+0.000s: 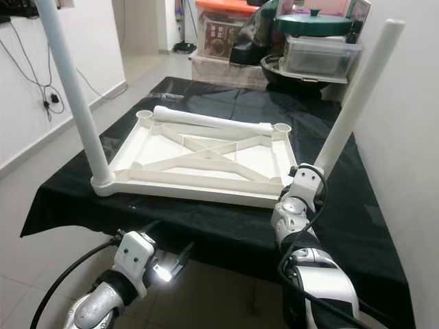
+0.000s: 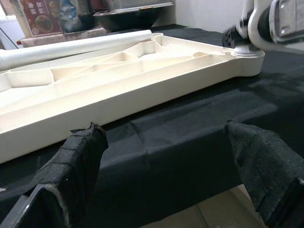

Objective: Building children table

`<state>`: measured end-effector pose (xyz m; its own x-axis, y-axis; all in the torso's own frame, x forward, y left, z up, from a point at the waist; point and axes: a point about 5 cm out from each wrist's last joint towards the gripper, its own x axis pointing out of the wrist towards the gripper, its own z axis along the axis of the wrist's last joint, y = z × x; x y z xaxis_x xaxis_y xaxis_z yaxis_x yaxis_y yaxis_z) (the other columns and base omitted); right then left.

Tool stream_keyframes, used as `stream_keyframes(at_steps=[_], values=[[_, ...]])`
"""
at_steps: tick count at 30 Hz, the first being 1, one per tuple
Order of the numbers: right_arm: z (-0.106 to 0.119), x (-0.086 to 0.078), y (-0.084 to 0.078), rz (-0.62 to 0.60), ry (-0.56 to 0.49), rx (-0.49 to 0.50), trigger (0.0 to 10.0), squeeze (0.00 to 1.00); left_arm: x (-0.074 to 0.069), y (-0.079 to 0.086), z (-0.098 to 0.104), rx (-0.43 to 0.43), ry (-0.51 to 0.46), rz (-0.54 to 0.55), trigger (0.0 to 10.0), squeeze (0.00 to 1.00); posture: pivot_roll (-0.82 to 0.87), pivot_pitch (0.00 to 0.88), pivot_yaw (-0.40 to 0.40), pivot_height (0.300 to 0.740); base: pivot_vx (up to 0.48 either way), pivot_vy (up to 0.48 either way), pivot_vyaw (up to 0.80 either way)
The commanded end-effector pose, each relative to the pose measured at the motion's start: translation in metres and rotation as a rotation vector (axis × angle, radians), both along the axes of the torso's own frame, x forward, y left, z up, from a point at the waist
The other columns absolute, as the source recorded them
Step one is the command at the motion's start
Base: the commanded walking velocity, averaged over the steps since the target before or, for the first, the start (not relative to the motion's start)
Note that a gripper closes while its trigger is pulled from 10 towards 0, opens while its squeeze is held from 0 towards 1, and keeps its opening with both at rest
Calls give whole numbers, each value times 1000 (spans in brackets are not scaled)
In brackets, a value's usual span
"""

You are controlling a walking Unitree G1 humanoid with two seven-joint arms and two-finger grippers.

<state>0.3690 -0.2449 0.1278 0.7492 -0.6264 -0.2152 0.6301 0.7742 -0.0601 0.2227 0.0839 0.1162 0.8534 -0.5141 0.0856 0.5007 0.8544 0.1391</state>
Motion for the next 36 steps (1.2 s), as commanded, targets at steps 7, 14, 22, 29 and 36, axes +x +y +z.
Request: stream_keyframes(at_steps=[7,14,22,29,36], values=[[-13,-16,6,76,-29,-39,10000,0,0,2,-3,13,23,-1,10000,0,47,0,-67,740,0,0,0],[-20,-54,69,539,-137,-74,10000,0,4,9,-6,6,69,60,10000,0,42,0,-66,740,0,0,0],[-24,-92,109,798,-183,-52,10000,0,1,15,-8,-21,123,124,10000,0,39,0,-60,740,0,0,0],[-23,-104,111,794,-169,-43,10000,0,0,14,-11,9,135,124,10000,0,33,0,-45,740,0,0,0],[-20,-116,118,861,-181,-21,10000,0,-6,11,-14,5,166,142,10000,0,31,0,-35,740,0,0,-223]])
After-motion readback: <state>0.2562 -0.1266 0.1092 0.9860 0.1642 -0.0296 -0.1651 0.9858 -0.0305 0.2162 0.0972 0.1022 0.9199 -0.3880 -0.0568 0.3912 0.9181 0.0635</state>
